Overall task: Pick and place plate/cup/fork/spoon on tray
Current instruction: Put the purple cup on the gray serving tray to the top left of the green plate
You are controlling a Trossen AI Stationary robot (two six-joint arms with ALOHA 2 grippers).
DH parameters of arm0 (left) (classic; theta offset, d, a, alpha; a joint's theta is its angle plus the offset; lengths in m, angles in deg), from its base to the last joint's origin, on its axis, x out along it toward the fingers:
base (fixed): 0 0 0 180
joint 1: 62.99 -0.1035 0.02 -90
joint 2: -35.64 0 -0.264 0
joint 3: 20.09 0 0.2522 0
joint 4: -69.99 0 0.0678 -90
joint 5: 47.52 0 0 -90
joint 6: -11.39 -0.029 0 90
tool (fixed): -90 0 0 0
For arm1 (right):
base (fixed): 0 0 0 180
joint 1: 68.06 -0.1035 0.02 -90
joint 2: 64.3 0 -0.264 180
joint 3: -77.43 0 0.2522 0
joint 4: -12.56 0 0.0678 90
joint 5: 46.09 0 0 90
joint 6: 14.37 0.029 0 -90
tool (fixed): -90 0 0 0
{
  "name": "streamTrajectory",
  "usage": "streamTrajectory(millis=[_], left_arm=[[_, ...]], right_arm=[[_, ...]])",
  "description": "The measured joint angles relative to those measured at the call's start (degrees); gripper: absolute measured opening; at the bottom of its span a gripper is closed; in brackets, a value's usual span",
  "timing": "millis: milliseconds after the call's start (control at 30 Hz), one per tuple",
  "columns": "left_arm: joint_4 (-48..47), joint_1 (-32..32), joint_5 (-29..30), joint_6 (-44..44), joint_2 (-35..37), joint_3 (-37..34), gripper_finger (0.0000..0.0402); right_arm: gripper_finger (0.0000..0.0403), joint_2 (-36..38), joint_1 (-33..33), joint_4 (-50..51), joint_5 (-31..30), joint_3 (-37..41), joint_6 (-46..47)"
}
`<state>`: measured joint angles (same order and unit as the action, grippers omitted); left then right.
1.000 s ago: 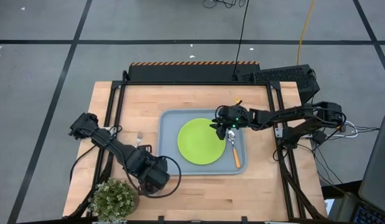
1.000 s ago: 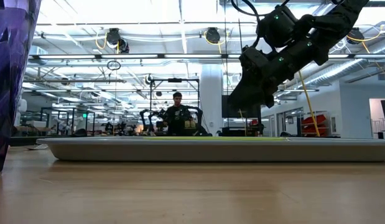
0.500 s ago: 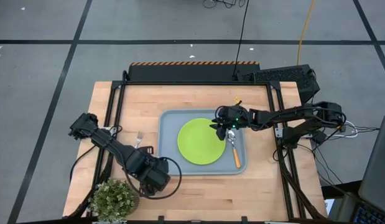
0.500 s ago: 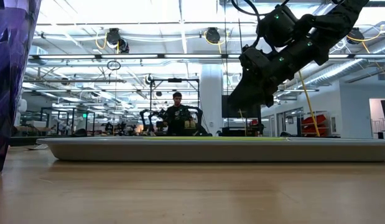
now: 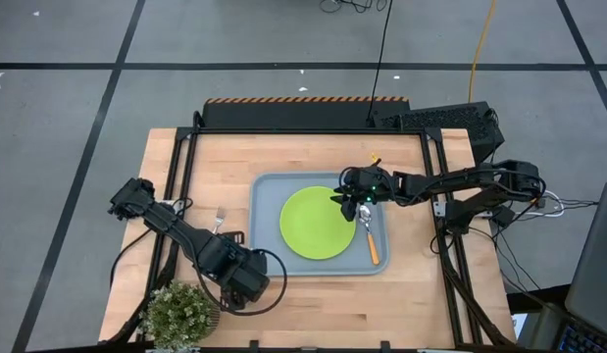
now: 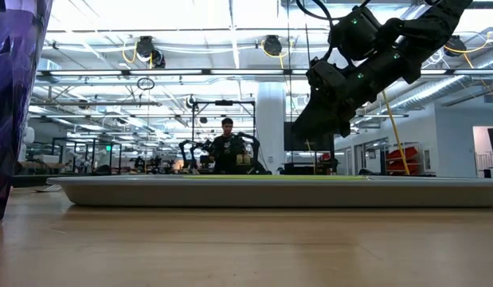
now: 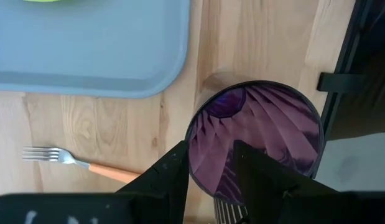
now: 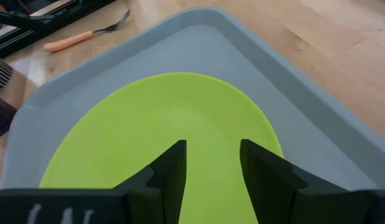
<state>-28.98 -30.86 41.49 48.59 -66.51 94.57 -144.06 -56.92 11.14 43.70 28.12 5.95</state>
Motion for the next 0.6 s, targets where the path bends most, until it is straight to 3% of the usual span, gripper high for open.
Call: streamTrajectory(millis=[600], left_arm=[[0.6, -0.2, 1.3, -1.2, 0.0, -0.1, 0.0129]], right_arm=[[0.0144, 0.0, 0.0, 0.0, 0.0, 0.0, 0.0]])
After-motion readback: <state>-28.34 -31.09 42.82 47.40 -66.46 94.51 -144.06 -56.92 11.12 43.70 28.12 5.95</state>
